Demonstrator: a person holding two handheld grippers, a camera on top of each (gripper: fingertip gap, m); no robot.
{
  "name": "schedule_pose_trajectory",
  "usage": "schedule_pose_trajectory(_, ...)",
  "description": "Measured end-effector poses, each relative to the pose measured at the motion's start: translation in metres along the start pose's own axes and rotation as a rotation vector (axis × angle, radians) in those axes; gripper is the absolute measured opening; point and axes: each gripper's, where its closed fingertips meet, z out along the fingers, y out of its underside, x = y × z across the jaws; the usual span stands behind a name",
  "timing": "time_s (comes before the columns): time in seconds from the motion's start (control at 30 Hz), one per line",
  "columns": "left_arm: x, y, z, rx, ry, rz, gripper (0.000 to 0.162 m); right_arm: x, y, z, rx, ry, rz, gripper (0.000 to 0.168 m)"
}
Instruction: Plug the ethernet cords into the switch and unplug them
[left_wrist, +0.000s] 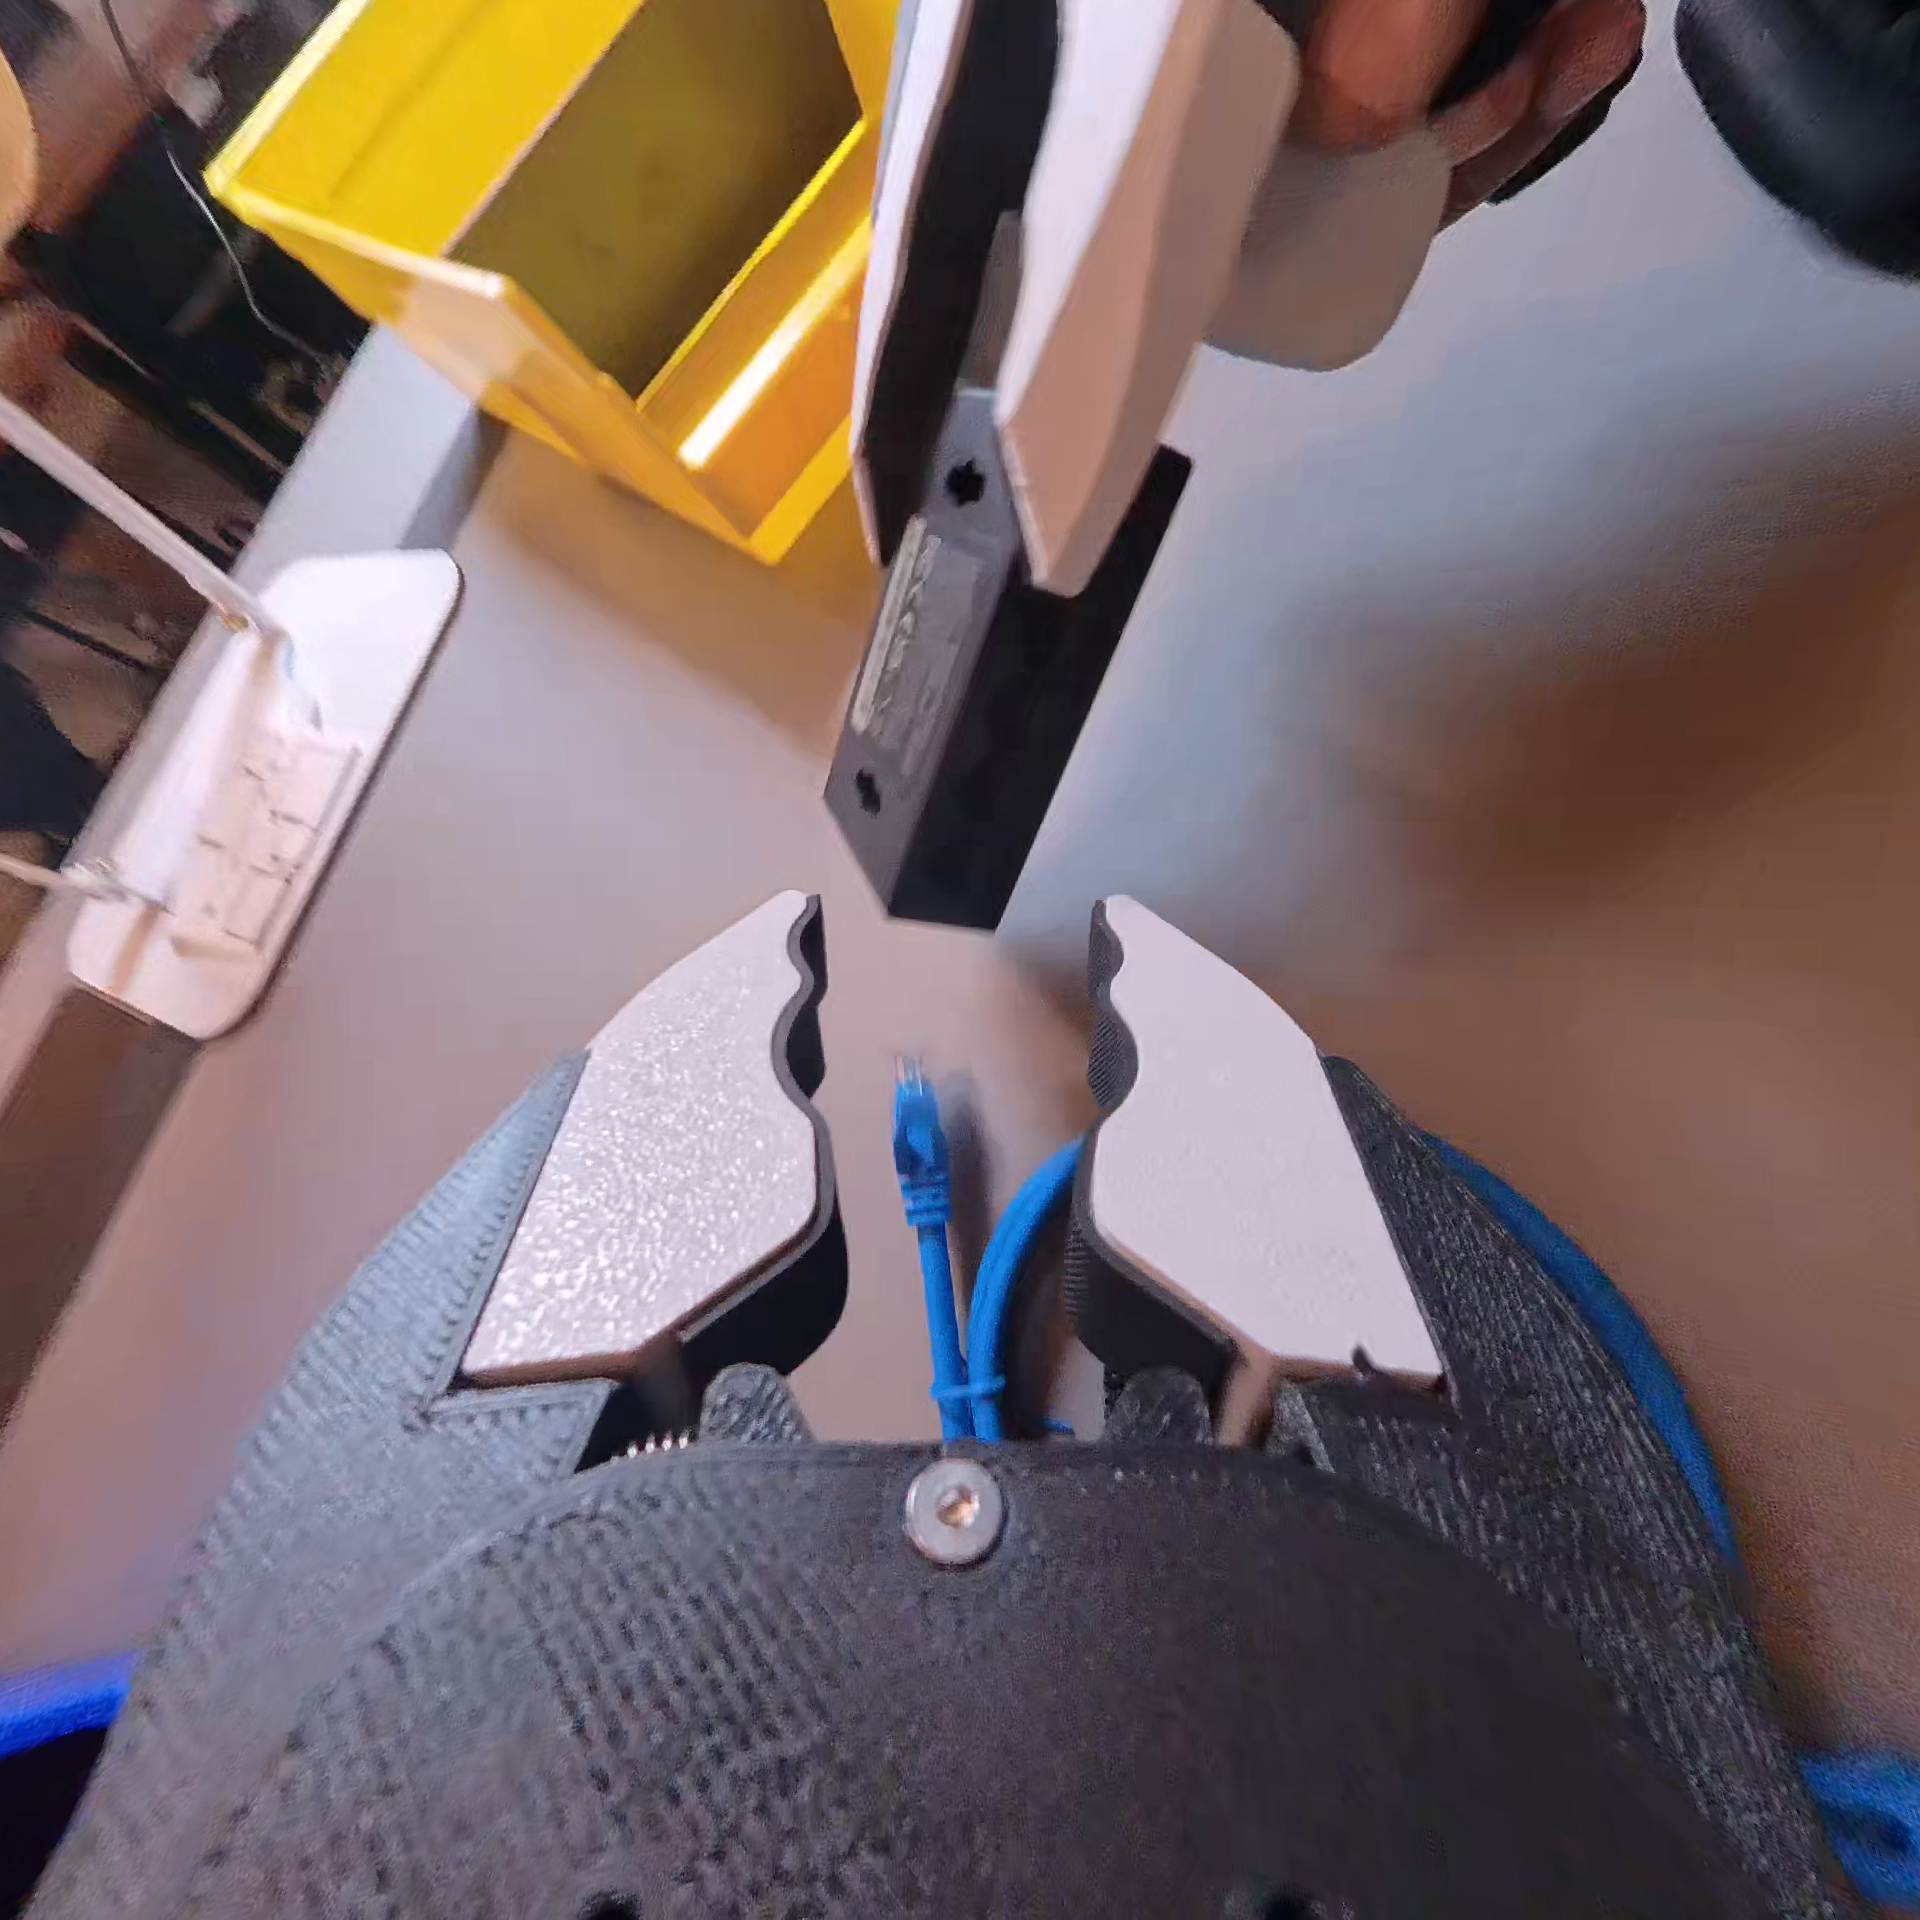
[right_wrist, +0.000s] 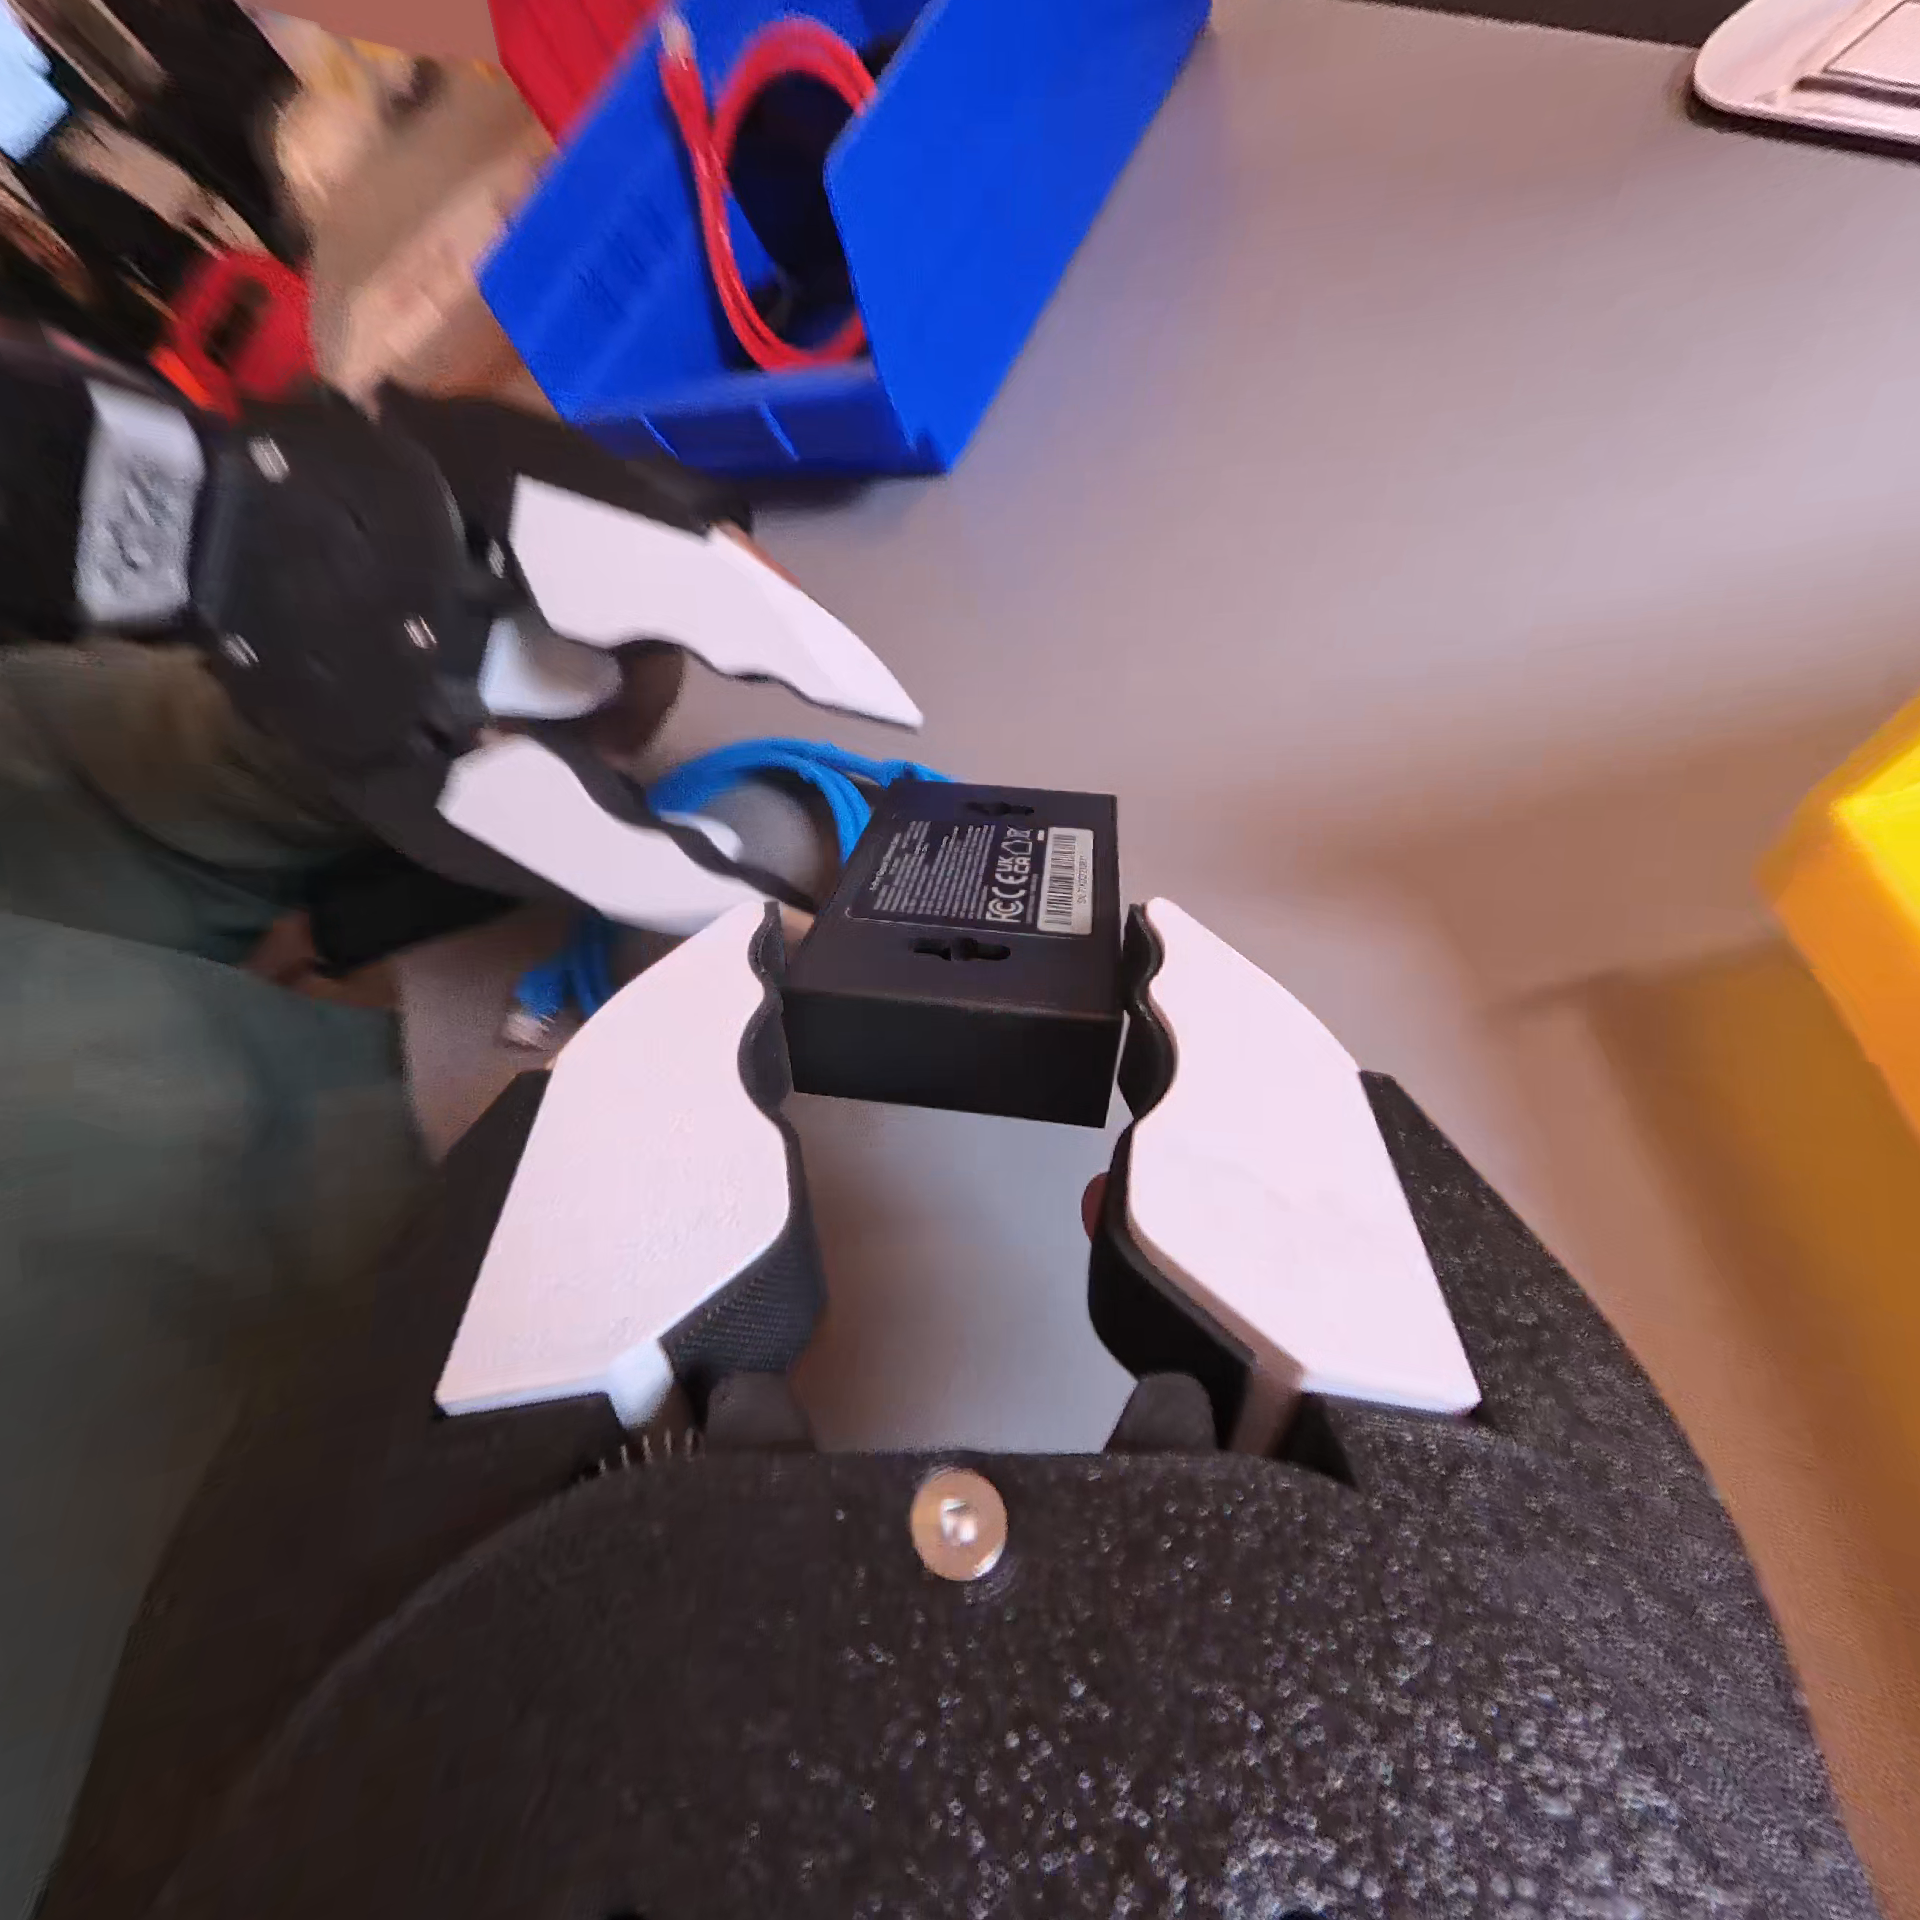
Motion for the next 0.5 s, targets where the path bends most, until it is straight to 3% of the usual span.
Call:
schedule_pose_trajectory(0.1,-0.001,-0.013,0.008,0.023,-0.084,0.104,0.047,-0.013,-0.009,-0.003,0.069,-0.089,0.096,0.063)
schedule_pose_trajectory(0.17,-0.009,-0.016,0.007,0.006,-0.175,0.229,0.03,-0.019,-0.011,-0.004,0.093,-0.13,0.127,0.062)
schedule_pose_trajectory(0.27,-0.009,-0.029,-0.007,0.083,-0.164,0.294,0.028,-0.033,-0.02,-0.013,0.162,-0.198,0.018,0.063)
schedule_pose_trajectory(0.4,0.001,-0.043,-0.035,0.3,0.061,0.12,0.027,-0.064,-0.017,-0.036,0.219,-0.294,-0.45,0.072)
schedule_pose_trajectory(0.5,0.02,-0.055,-0.057,0.491,0.271,0.01,0.027,-0.07,-0.011,-0.034,0.246,-0.253,-0.661,0.068)
